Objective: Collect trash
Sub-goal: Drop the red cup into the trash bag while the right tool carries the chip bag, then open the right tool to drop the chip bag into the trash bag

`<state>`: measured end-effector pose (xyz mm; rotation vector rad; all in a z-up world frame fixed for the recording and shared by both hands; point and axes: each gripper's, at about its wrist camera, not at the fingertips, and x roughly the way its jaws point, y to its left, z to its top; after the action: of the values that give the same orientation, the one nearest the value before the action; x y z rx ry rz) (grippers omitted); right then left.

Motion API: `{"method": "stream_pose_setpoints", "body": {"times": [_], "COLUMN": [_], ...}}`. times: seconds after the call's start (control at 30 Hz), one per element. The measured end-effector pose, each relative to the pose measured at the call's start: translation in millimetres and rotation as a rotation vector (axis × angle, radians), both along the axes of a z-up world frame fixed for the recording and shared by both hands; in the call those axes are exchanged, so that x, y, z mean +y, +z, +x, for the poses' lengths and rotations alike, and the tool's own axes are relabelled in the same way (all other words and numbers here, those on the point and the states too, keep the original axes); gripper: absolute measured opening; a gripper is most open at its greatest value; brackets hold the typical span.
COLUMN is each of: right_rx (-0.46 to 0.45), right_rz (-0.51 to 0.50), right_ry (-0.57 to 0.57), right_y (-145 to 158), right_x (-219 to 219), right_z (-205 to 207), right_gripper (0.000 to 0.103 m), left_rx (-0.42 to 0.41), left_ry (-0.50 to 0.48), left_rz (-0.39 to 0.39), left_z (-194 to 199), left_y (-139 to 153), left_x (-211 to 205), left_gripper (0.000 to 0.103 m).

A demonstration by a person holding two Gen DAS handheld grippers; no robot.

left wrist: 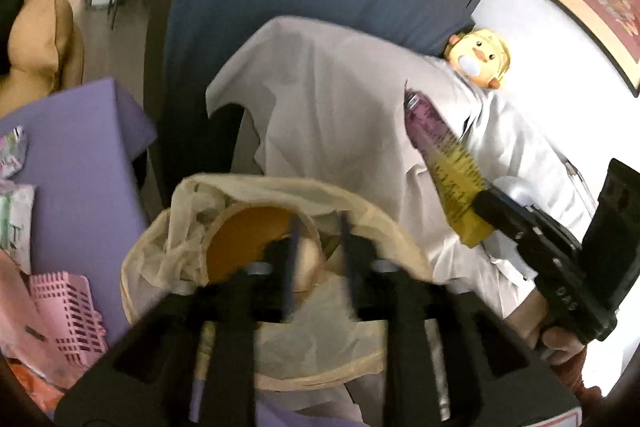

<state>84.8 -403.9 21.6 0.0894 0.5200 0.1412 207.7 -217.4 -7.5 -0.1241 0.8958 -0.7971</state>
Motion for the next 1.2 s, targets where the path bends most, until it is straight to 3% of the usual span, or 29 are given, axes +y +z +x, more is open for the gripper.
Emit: {"method": "stream_pose_setpoints", "body": {"times": [0.03, 0.27, 0.47, 0.6, 0.87, 1.2], "right_rx": [0.004, 0.058, 0.152, 0.258, 0.430, 0.564], "right_rz": [0.006, 0.074, 0.167, 0.224, 0.157, 0.059], "right_ry": [0.010, 0.096, 0.179, 0.163, 0.010, 0.016], "right_y": [-3, -24, -53, -80, -132, -153], "right_x": [2, 27, 54, 52, 30, 46], "right_z": [2, 16, 37, 59, 89, 95], "right_gripper": [0.010, 0.010, 0.010, 0.010, 0.010, 0.010], "left_rx": [0.006, 0.029, -0.080, -0.091, -0.112, -0.095], "left_ry": [0.006, 0.108, 0.176, 0.215, 0.240, 0.300], "left_rz": [0.009, 0.040, 0.103, 0.109, 0.102, 0.094], "left_z": [1, -7, -34, -47, -55, -57], "left_y": [-4, -13, -2, -3, -7, -14], "left_x": [2, 37, 73, 93, 107, 138], "left_gripper": [0.038, 0.046, 0.054, 0.054, 0.054, 0.055]}}
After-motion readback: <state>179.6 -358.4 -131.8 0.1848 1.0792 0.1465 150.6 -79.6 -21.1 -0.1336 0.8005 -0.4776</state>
